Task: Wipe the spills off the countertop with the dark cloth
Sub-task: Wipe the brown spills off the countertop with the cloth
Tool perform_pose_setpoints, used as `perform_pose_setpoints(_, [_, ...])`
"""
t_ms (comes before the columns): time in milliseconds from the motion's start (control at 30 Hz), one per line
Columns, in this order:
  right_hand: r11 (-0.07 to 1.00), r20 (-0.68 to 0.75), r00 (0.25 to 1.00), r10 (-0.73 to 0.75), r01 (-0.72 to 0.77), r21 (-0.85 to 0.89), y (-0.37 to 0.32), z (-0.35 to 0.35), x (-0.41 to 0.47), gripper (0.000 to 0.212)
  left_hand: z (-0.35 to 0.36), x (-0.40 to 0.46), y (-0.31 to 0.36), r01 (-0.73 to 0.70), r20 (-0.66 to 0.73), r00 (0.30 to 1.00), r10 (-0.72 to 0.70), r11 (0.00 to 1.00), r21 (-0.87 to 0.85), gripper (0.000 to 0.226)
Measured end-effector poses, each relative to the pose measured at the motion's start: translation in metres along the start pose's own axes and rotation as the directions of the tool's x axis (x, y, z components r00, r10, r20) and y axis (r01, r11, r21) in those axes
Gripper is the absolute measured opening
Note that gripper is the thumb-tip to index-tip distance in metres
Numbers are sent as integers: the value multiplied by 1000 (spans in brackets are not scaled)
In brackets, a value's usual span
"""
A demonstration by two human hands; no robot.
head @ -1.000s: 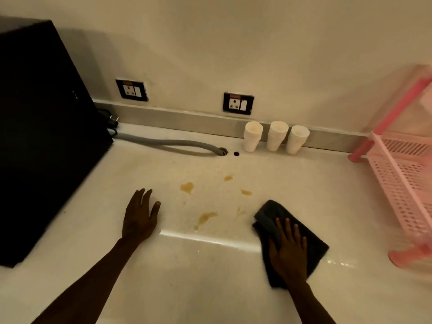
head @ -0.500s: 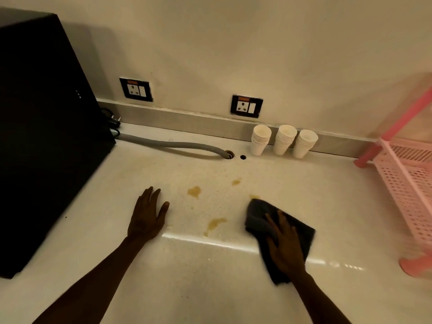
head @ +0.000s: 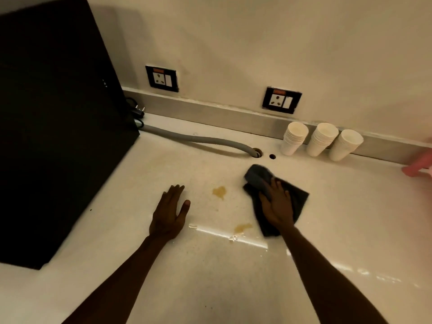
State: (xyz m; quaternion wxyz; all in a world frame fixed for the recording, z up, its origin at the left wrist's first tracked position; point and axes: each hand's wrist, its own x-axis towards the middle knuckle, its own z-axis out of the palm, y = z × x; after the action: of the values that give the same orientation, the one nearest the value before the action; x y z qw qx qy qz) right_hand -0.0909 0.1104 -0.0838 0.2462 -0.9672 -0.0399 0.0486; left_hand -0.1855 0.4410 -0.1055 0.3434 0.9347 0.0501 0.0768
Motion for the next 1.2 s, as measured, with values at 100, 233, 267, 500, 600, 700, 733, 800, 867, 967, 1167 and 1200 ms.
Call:
perform_pose_setpoints(100, [984, 72, 984, -162, 156, 83, -9, 22, -23, 47, 1, 1, -3, 16, 6, 1000, -16, 999, -34, 72])
perform_pose_setpoints(233, [970, -4, 1000, 11, -9, 242, 6, 17, -21, 49, 0, 2, -7, 58, 28, 998, -55, 994, -91, 65])
perform_pose_setpoints(267, [970, -34, 997, 72, -62, 236, 7, 13, -10, 50, 1, 3, -5, 53, 31, 998, -50, 994, -95, 66])
perform_pose_setpoints(500, [994, 70, 996, -63, 56, 95, -64, 34, 37, 57, 1, 2, -6, 30, 8, 1000, -30, 997, -75, 65])
perform_pose_setpoints(600, [973, 163, 960, -228, 220, 69, -92, 52, 15, 56, 1, 2, -4, 28, 7, 1000, -27, 997, -75, 65])
perform_pose_setpoints(700, [910, 275, 874, -401, 415, 9, -101, 61, -17, 61, -2, 1, -4, 18, 26, 1000, -15, 995, -98, 73])
perform_pose_setpoints(733, [886, 302, 844, -444, 465, 3, -97, 61, -29, 61, -4, 0, -4, 11, 36, 999, -8, 994, -107, 74])
perform_pose_setpoints(800, [839, 334, 792, -511, 543, -3, -80, 56, -52, 60, -5, 0, -6, 4, 49, 999, 1, 995, -97, 70])
perform_pose_setpoints(867, [799, 334, 768, -546, 597, -67, -53, 47, -74, 60, -6, 0, -6, -5, 49, 999, 8, 998, -63, 67])
perform_pose_setpoints(967, [847, 257, 856, -449, 499, -182, -9, 27, -102, 76, -6, -2, -4, -21, 59, 998, 22, 999, -25, 70])
perform_pose_setpoints(1167, [958, 5, 1000, -20, 20, -287, -18, 41, -161, 96, -3, -1, 0, -24, 74, 997, 24, 1000, -6, 79])
perform_pose_setpoints(1200, [961, -31, 999, 45, -51, -271, -31, 50, -169, 99, -3, -1, 0, -23, 73, 997, 23, 1000, -9, 79])
